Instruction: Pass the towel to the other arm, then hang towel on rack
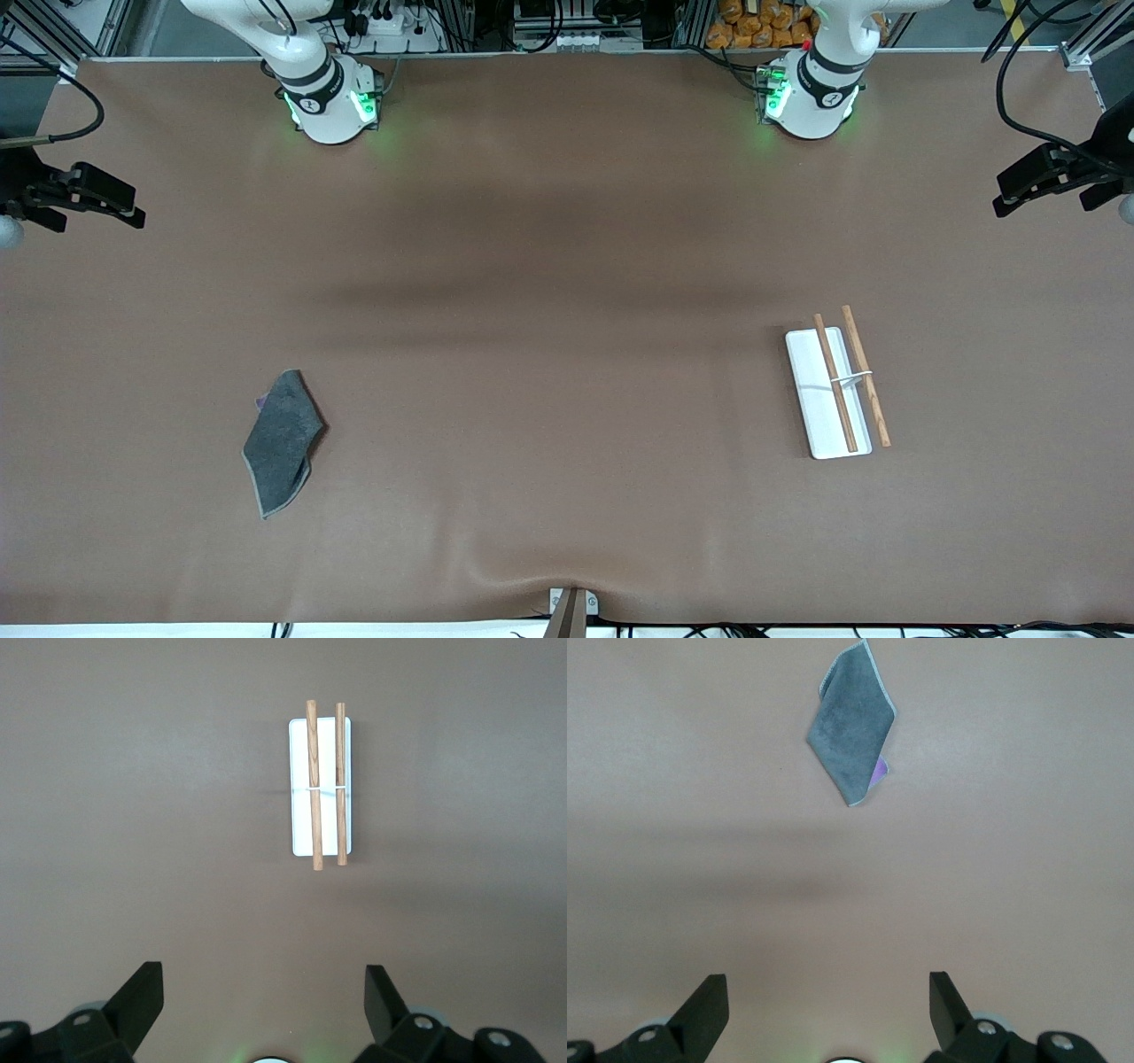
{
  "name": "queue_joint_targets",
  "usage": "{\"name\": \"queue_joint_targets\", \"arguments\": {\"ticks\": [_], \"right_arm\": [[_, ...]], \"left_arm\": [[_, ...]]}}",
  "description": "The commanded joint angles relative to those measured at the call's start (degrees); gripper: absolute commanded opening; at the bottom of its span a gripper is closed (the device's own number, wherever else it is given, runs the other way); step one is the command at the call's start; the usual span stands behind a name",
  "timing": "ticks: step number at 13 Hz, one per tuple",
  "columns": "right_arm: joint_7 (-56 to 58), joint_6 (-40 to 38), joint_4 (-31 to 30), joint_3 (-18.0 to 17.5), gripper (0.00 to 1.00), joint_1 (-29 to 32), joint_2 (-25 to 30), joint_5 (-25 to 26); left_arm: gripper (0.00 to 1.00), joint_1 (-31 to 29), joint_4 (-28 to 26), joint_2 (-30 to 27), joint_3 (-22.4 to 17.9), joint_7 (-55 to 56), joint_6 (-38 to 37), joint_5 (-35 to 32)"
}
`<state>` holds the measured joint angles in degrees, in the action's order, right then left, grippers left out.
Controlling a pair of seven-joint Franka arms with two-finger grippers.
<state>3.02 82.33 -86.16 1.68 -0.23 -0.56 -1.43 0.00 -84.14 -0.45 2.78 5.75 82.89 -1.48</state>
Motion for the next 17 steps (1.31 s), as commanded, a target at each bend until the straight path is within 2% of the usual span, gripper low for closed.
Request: {"name": "queue_joint_targets", "arguments": {"ticks": [1, 12, 17], "right_arm": [[0.41, 0.37, -0.68, 0.17, 1.0, -0.3, 0.65, 0.11], [0.32, 1.34, -0.41, 0.17, 1.0, -0.12, 0.38, -0.15], [0.59, 2.13, 0.73, 0.25, 1.0, 0.49, -2.68, -0.06]], "left_arm": [[1.0, -0.09, 0.47, -0.25, 0.21, -0.39, -0.8, 0.17], [1.0, 0.35, 0.21, -0.25, 0.3, -0.39, -0.45, 0.69], [1.0, 0.35, -0.14, 0.27, 0.38, -0.39, 0.34, 0.78]]}}
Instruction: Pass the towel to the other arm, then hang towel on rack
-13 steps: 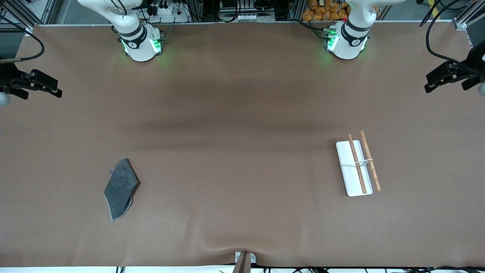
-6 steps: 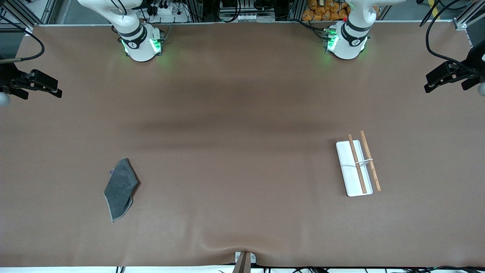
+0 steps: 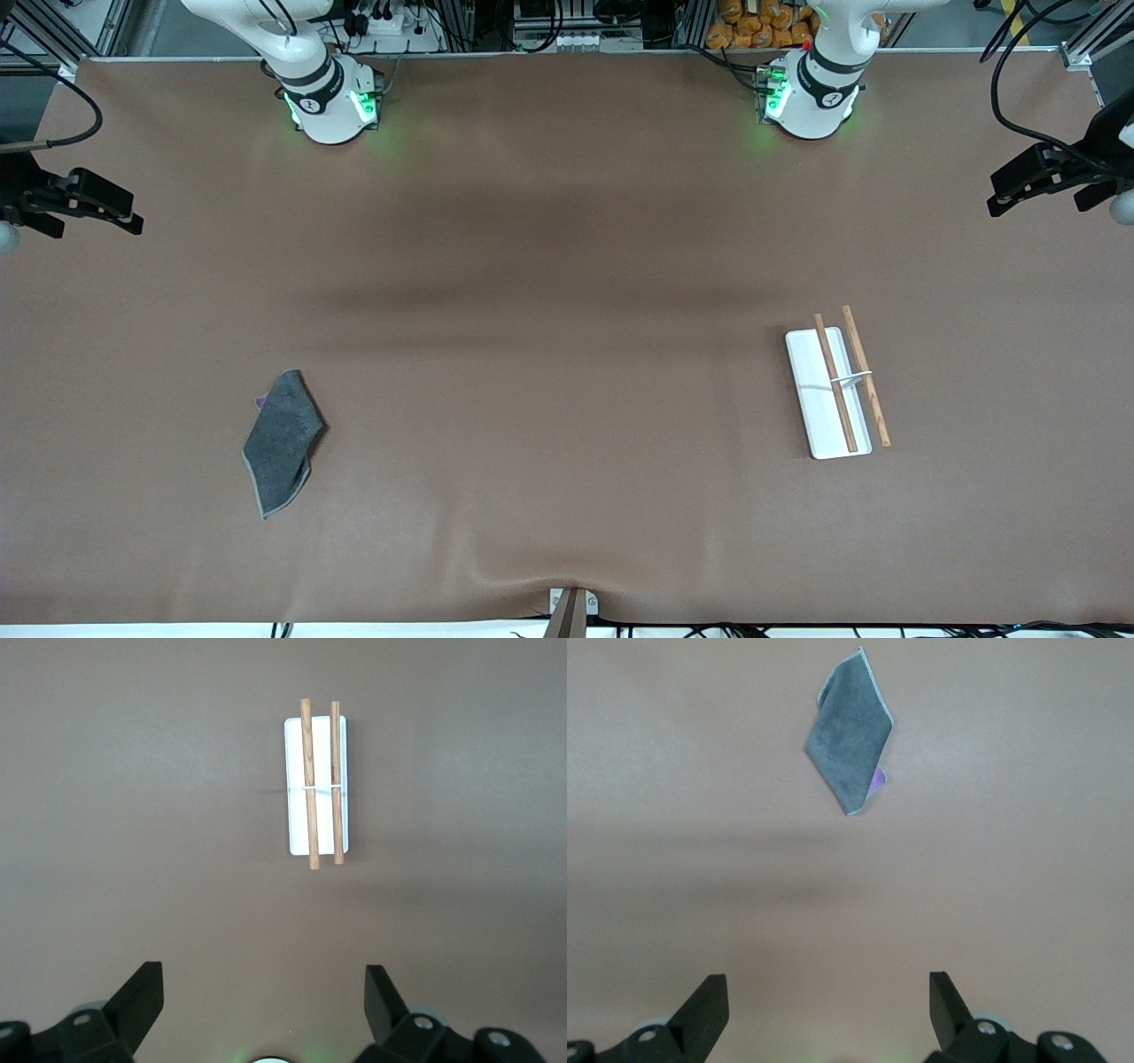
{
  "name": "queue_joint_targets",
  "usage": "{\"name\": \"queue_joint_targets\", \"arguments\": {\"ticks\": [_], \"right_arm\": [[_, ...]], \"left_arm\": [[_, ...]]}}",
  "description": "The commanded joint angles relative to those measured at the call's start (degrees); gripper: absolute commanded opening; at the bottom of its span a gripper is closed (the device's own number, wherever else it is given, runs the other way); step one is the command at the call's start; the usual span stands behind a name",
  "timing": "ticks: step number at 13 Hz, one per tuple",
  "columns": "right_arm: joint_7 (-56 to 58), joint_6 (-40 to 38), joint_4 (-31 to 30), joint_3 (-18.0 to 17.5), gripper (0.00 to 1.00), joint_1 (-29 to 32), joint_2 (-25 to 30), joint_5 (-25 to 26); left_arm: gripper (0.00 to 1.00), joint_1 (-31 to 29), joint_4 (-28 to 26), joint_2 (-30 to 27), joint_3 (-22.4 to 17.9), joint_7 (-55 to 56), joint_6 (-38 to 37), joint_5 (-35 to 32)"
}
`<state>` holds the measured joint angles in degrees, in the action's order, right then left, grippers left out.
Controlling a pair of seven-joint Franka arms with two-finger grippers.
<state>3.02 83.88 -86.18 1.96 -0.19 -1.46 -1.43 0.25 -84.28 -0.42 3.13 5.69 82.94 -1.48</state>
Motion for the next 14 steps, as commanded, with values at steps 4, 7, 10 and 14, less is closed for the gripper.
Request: {"name": "queue_joint_targets", "arguments": {"ticks": [4, 7, 10, 14], "right_arm": [[0.68, 9.0, 1.19, 0.15, 1.0, 0.45, -5.13, 0.11], [0.68, 13.48, 1.11, 0.06, 1.0, -0.42, -11.17, 0.64], [0.68, 14.46, 1.19, 0.06, 1.0, 0.8, -15.67, 0.11], [0.76, 21.83, 1.46, 0.15, 1.0, 6.33, -20.85, -0.33]], "left_arm": [[1.0, 0.54, -0.09, 0.85, 0.04, -0.33, 1.34, 0.78], [1.0, 0.62, -0.18, 1.38, 0.04, -0.33, 1.79, 0.87], [1.0, 0.71, -0.27, 1.91, 0.04, -0.33, 2.4, 0.87], [1.0, 0.62, -1.14, 2.7, 0.92, -0.33, 3.37, 0.96]]}}
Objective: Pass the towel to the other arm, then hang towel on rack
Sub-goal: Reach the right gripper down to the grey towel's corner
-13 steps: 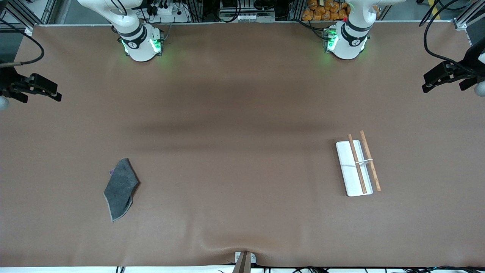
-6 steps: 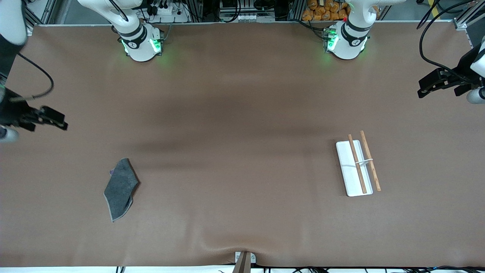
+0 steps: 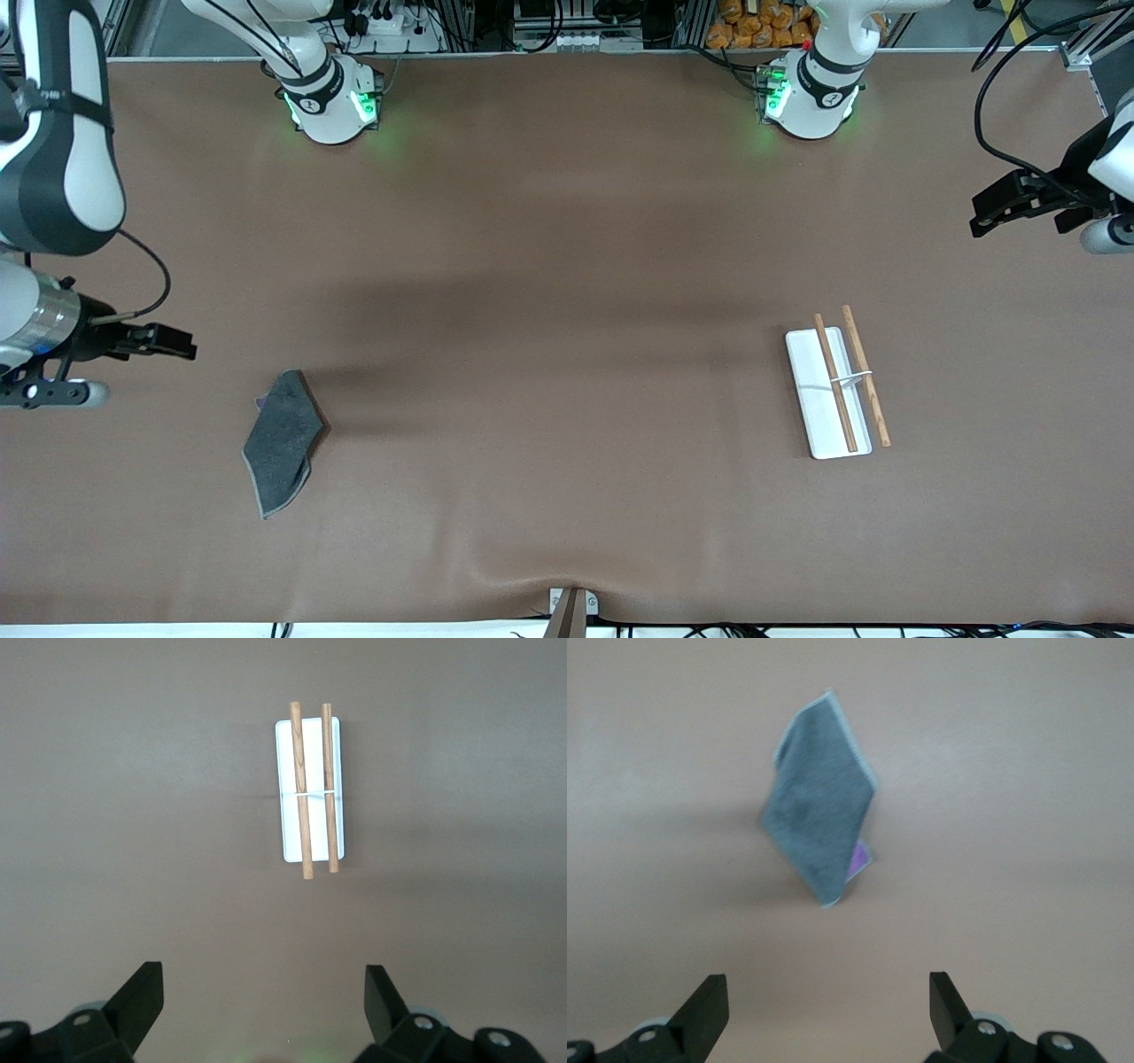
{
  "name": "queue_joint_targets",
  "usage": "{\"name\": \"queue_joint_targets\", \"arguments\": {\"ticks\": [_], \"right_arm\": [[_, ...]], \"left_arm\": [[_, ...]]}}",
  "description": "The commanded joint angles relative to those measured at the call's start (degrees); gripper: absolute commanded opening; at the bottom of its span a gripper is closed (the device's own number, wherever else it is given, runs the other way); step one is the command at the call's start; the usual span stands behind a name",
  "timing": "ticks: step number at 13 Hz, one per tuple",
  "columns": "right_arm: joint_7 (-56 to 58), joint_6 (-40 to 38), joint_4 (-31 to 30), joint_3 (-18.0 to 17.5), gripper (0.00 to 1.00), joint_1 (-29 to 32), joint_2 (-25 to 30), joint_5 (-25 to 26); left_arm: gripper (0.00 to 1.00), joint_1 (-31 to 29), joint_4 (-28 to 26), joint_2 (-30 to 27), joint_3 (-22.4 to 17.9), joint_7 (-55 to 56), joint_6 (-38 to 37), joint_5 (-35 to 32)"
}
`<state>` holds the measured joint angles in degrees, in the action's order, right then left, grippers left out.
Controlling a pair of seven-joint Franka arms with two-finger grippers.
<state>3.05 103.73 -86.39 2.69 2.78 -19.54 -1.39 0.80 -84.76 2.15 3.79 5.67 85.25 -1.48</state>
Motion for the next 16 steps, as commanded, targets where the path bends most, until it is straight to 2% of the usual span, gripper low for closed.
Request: {"name": "queue_joint_targets", "arguments": {"ticks": [1, 5, 6, 8, 9, 11, 13, 16], "right_arm": [[0.72, 3.13, 1.41, -0.58, 1.0, 3.55, -3.75, -0.46], [-0.15, 4.19, 0.88, -0.58, 1.0, 3.11, -7.35, -0.89], [-0.15, 4.46, 0.01, -0.58, 1.0, 3.37, -8.23, -2.38], [-0.76, 9.35, -3.67, -0.58, 1.0, 3.55, -9.03, -7.03], [-2.51, 11.91, -5.0, -0.58, 1.0, 3.55, -9.64, -7.57], [-7.51, 14.12, -5.28, -0.58, 1.0, 3.55, -11.92, -7.75], [-10.51, 15.36, -5.28, -0.58, 1.0, 2.5, -13.85, -11.34], [-15.45, 21.05, -5.19, -0.58, 1.0, 2.4, -17.46, -12.06]], "left_arm": [[1.0, 0.08, -1.01, 0.13, 0.34, -0.31, 1.32, 0.95], [1.0, 0.17, -1.46, 0.48, 0.43, -0.31, 1.5, 0.87], [1.0, 0.08, -1.46, 0.66, 0.78, -0.31, 1.5, 0.87], [1.0, 0.08, -1.54, 1.01, 1.04, -0.31, 1.76, 0.87], [1.0, 0.08, -1.54, 1.27, 1.04, -0.31, 1.85, 0.87], [1.0, 0.08, -1.72, 1.36, 1.04, -0.31, 1.85, 0.87], [1.0, 0.08, -1.72, 1.19, 1.39, -0.31, 1.76, 0.69], [1.0, -0.09, -1.72, 0.57, 2.45, -0.31, 1.5, 0.43]]}}
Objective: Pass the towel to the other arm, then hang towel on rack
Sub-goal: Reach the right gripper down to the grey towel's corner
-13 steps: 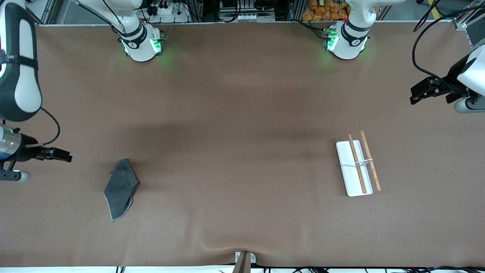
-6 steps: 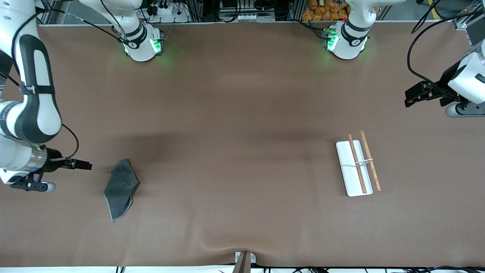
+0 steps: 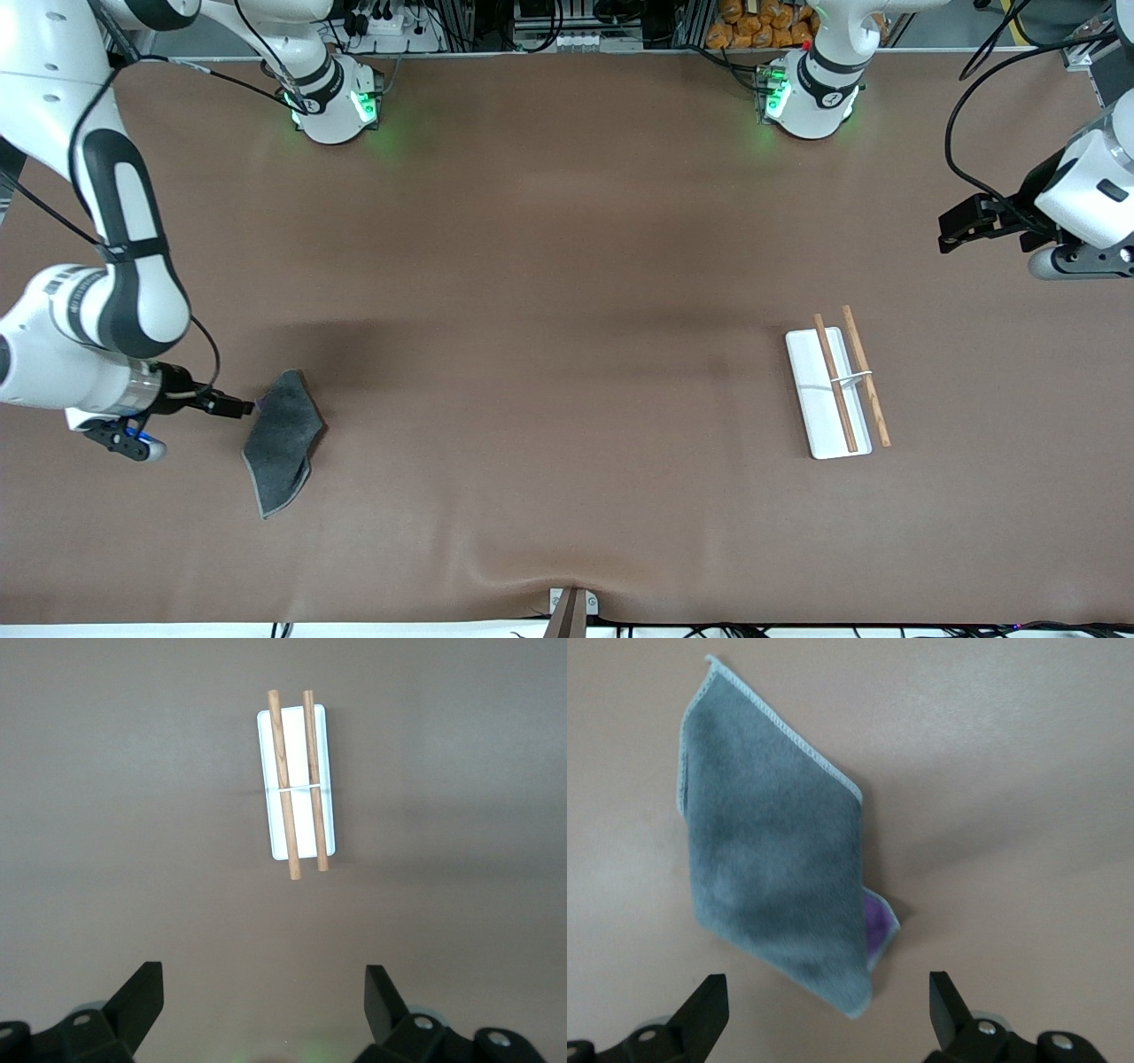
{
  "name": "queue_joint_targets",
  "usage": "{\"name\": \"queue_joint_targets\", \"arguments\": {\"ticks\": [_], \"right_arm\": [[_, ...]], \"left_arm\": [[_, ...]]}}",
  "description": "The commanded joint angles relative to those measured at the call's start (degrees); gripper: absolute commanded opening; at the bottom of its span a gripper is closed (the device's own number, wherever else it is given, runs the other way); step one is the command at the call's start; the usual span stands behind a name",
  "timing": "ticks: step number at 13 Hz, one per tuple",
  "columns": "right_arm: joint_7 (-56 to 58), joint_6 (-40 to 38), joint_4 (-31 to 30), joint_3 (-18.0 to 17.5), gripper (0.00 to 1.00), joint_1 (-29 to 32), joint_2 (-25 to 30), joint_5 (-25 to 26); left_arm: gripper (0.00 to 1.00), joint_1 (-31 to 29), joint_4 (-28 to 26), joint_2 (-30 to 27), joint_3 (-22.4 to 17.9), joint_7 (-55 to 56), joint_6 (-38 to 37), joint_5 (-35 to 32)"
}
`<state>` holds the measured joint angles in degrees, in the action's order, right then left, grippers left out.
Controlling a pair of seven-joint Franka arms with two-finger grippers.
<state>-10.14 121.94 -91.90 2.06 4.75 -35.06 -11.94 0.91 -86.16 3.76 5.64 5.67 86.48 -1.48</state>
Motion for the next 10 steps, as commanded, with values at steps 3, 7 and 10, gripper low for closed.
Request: {"name": "queue_joint_targets", "arguments": {"ticks": [3, 7, 10], "right_arm": [[-2.43, 5.49, 0.5, -0.03, 1.0, 0.35, -4.22, -1.59], [-2.43, 7.61, 0.32, -0.12, 1.0, 0.0, -5.72, -1.68], [-2.43, 7.96, 0.24, -0.12, 1.0, 0.09, -6.43, -1.68]], "left_arm": [[1.0, -0.47, -0.32, -1.13, 1.39, -0.22, 0.27, 0.34], [1.0, -0.29, -0.32, -0.86, 1.39, -0.22, 0.53, 0.34], [1.0, -0.29, -0.32, -0.69, 1.39, -0.22, 0.62, 0.34]]}}
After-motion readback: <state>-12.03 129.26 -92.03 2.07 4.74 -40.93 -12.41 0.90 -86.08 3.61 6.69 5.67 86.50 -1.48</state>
